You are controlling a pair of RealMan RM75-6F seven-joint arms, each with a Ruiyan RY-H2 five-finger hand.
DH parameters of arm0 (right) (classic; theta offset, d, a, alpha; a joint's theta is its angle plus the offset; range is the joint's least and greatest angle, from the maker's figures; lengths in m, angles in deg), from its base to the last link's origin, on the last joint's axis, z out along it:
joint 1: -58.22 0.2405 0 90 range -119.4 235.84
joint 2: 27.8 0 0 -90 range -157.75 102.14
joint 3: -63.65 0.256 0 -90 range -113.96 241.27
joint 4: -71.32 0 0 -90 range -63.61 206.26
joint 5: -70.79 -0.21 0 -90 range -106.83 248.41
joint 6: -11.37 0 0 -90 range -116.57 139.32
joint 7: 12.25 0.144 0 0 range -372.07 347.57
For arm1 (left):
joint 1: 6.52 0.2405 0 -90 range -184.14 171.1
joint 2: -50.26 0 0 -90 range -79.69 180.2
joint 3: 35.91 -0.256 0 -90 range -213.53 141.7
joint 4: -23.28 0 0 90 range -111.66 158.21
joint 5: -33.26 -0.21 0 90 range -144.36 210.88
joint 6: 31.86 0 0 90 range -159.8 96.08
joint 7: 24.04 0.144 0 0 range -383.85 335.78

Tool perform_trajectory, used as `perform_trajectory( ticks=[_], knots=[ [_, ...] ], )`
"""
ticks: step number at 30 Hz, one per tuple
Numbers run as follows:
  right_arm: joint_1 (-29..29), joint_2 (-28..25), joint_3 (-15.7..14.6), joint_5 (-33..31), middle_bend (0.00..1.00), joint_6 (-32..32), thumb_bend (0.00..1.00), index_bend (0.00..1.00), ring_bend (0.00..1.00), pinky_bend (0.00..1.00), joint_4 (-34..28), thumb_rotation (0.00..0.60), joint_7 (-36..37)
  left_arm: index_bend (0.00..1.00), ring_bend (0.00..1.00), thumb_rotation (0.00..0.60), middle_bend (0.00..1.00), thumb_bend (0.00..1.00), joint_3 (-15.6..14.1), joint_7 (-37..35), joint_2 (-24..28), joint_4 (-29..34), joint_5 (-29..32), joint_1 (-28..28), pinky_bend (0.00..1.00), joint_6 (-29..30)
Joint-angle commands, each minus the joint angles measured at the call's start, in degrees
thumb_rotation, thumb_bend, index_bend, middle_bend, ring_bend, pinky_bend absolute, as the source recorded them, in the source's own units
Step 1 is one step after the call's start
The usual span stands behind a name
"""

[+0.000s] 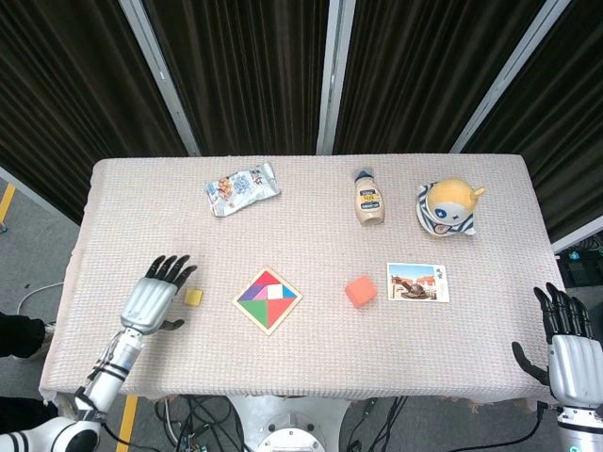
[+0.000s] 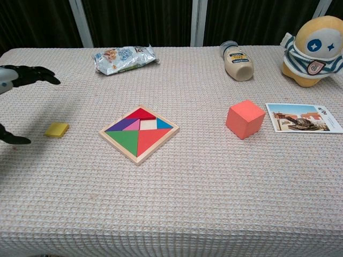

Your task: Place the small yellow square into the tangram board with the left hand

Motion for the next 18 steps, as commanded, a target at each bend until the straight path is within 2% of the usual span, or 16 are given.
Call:
perform_trajectory(
  ticks=[1, 11, 18],
  knots=[
    [0.4, -0.5, 0.4, -0.2, 0.0, 0.4, 0.18, 0.0, 0.0, 0.0, -0.2, 0.6, 0.4, 0.15, 0.0, 0.6, 0.0, 0.0, 2.0, 3.0, -2.3, 0.6, 3.9, -3.2, 0.0, -2.9],
    [1.3, -1.0, 0.9, -0.8, 0.0, 1.4, 0.18, 0.0, 0.0, 0.0, -0.8, 0.6, 0.6, 0.2, 0.0, 0.6, 0.0, 0.0, 2.8, 5.5, -4.6, -2.3, 9.1, -6.9, 0.0, -5.8],
    [1.3, -1.1, 1.0, -1.6, 0.0, 1.7, 0.18, 0.0, 0.0, 0.0, -0.7, 0.6, 0.6, 0.22, 0.0, 0.6, 0.0, 0.0, 2.5, 10.6, -4.5, -1.0, 18.3, -7.9, 0.0, -5.1]
  ],
)
